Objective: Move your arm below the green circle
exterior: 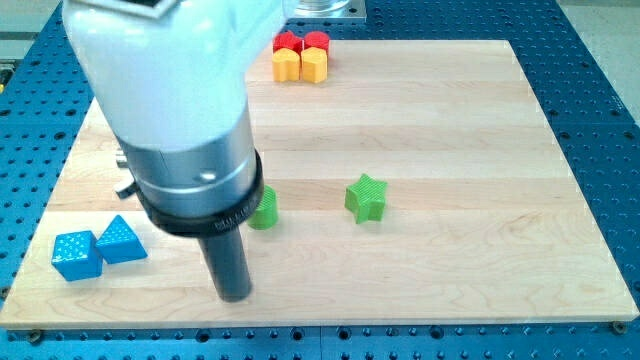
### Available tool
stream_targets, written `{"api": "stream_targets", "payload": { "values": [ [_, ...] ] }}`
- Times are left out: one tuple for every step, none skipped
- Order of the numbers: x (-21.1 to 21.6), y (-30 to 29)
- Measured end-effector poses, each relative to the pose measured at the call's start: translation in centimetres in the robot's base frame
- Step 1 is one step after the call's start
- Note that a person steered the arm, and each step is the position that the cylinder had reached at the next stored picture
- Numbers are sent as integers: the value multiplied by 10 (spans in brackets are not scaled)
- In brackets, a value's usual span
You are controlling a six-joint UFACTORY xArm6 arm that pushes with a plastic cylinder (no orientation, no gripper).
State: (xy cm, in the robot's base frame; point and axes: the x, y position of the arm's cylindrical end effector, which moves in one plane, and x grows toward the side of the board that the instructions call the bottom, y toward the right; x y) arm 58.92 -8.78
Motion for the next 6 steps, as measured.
{"api": "stream_targets", "payload": {
  "values": [
    [15,-11],
    [29,-49],
    [27,-30],
    [28,-1],
    [29,0],
    [29,0]
  ]
}}
